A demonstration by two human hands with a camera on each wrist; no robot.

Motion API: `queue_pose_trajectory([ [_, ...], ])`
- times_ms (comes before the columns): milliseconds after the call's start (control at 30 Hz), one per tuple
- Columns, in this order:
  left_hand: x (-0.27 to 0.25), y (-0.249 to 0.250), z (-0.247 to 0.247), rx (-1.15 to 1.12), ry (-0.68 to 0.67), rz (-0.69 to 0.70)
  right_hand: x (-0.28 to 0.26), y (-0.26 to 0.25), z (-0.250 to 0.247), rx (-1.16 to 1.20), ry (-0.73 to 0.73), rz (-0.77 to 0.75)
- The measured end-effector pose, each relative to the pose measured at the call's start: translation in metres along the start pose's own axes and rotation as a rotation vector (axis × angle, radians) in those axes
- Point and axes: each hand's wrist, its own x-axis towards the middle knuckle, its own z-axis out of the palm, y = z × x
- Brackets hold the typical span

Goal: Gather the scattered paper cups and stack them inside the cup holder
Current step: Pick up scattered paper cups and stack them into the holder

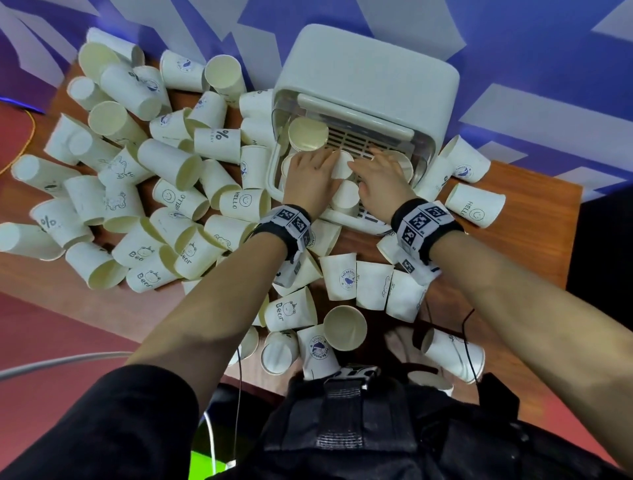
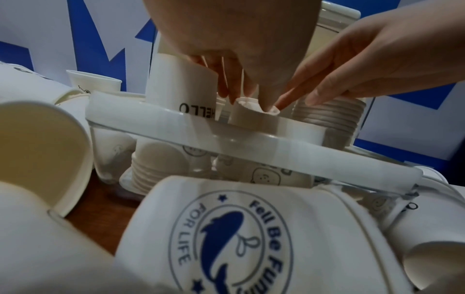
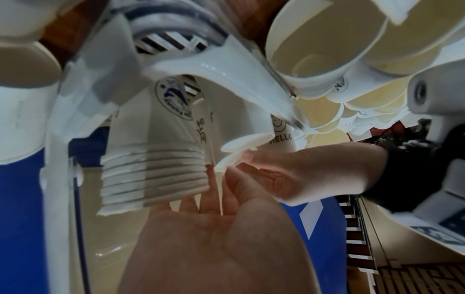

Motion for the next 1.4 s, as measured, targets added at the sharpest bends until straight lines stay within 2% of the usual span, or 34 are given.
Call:
queue_pose_trajectory([
  [167,-0.001,0.003,-0.004,0.022,-0.001,-0.001,-0.001,-0.001,-0.003,0.021,0.004,0.013],
  [300,-0.002,0.004,-0.006,0.042,0.051,0.029,-0.008,-0.002,-0.006,0.05,0.016,0.002],
  [433,-0.007,0.014,-0.016,0.059,0.043,0.001,-0.024,-0.003,-0.015,0.125,0.09,-0.019],
  [600,-0.019,0.033,-0.029,0.05,-0.041,-0.018,-0.053,0.002,-0.023,0.143,0.092,0.0],
  [800,-0.044,0.079,-0.038,0.077,-0.057,0.073,-0.112,0.023,-0.028,0.17,0.104,0.05],
  [1067,-0.089,0.143,-0.023,-0.002,-0.112,0.271,-0.187,0.063,-0.022,0.147,-0.018,0.165],
  [1200,-0.11,0.169,-0.01,0.023,-0.136,0.251,-0.217,0.079,-0.017,0.139,-0.125,0.177],
  [1267,-0.118,0.182,-0.004,-0.015,-0.195,0.246,-0.229,0.086,-0.013,0.151,-0.151,0.178],
  [1400,-0.137,0.203,0.014,-0.022,-0.435,0.158,-0.252,0.096,-0.003,0.158,-0.209,0.174],
])
